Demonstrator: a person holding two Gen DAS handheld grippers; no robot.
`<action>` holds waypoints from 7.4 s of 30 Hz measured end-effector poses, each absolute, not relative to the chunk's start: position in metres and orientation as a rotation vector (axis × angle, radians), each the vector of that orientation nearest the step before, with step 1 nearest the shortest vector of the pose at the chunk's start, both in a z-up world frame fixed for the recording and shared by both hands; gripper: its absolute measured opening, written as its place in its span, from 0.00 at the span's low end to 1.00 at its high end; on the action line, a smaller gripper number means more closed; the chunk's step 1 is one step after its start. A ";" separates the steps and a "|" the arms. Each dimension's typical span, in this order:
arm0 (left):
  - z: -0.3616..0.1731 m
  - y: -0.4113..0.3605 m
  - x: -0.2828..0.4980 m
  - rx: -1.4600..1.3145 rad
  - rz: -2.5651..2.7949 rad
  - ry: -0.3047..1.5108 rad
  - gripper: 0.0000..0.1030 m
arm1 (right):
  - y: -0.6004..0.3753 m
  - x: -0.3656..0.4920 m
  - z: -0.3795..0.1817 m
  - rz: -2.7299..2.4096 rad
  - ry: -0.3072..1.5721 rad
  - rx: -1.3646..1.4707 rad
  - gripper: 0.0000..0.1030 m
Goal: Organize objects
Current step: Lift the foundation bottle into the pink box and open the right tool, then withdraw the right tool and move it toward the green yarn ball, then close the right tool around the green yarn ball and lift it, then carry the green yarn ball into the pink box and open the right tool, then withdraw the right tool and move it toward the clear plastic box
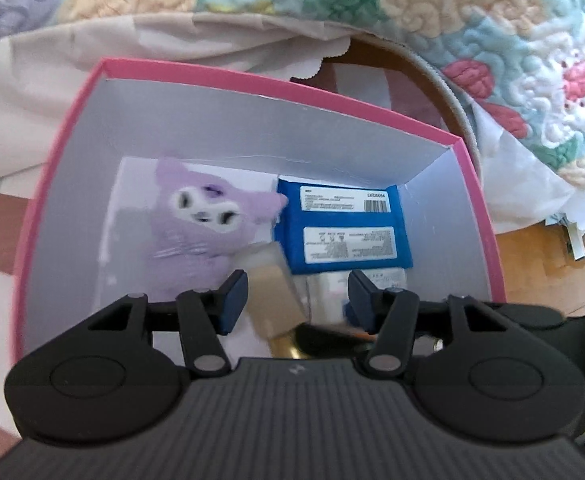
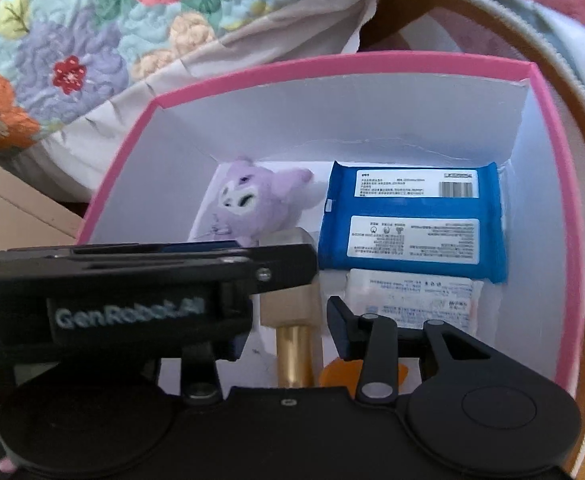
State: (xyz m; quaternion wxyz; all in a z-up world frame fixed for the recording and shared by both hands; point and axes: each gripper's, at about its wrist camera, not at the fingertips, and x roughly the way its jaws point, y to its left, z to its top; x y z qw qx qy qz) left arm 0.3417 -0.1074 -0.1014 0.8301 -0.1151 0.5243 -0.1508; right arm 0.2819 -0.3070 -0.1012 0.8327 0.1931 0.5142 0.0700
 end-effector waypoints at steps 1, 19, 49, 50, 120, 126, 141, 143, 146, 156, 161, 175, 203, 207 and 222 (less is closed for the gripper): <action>-0.096 -0.105 0.337 -0.236 -0.312 1.114 0.53 | -0.308 0.276 -0.095 0.152 1.074 0.407 0.45; 0.050 -0.054 0.222 -0.075 -0.290 1.035 0.62 | -0.260 0.182 0.059 0.256 0.927 0.085 0.55; 0.025 0.022 0.105 -0.171 -0.327 1.007 0.73 | -0.195 0.056 0.084 0.393 0.882 0.023 0.82; 0.020 0.022 0.107 -0.169 -0.324 1.002 0.73 | -0.193 0.057 0.078 0.387 0.880 0.016 0.82; -0.121 0.020 0.117 -0.512 -0.415 1.071 0.56 | -0.154 0.107 -0.087 0.274 0.868 -0.035 0.85; -0.103 0.014 0.091 -0.533 -0.426 1.038 0.56 | -0.150 0.080 -0.071 0.287 0.866 -0.094 0.85; -0.009 0.007 0.103 -0.553 -0.436 0.859 0.55 | -0.171 0.075 0.018 0.332 0.755 -0.084 0.82; 0.006 0.006 0.114 -0.527 -0.436 0.839 0.55 | -0.176 0.083 0.033 0.325 0.747 -0.075 0.77; 0.029 0.006 0.134 -0.484 -0.428 0.808 0.57 | -0.185 0.096 0.053 0.331 0.744 -0.059 0.70; 0.043 -0.008 0.225 -0.373 -0.366 0.827 0.55 | -0.210 0.159 0.071 0.341 0.772 -0.038 0.54; 0.006 -0.017 0.272 -0.349 -0.331 0.933 0.55 | -0.227 0.204 0.041 0.339 0.838 0.094 0.54; -0.052 -0.041 0.312 -0.249 -0.247 1.081 0.54 | -0.278 0.261 -0.053 0.312 0.978 0.454 0.54; -0.056 -0.040 0.305 -0.193 -0.086 1.060 0.46 | -0.271 0.292 -0.107 0.267 1.146 0.504 0.27; -0.048 -0.036 0.293 -0.190 -0.082 1.049 0.49 | -0.265 0.286 -0.093 0.248 1.081 0.417 0.28; 0.034 -0.033 0.230 -0.062 -0.125 1.050 0.67 | -0.241 0.207 0.035 0.271 0.959 0.048 0.48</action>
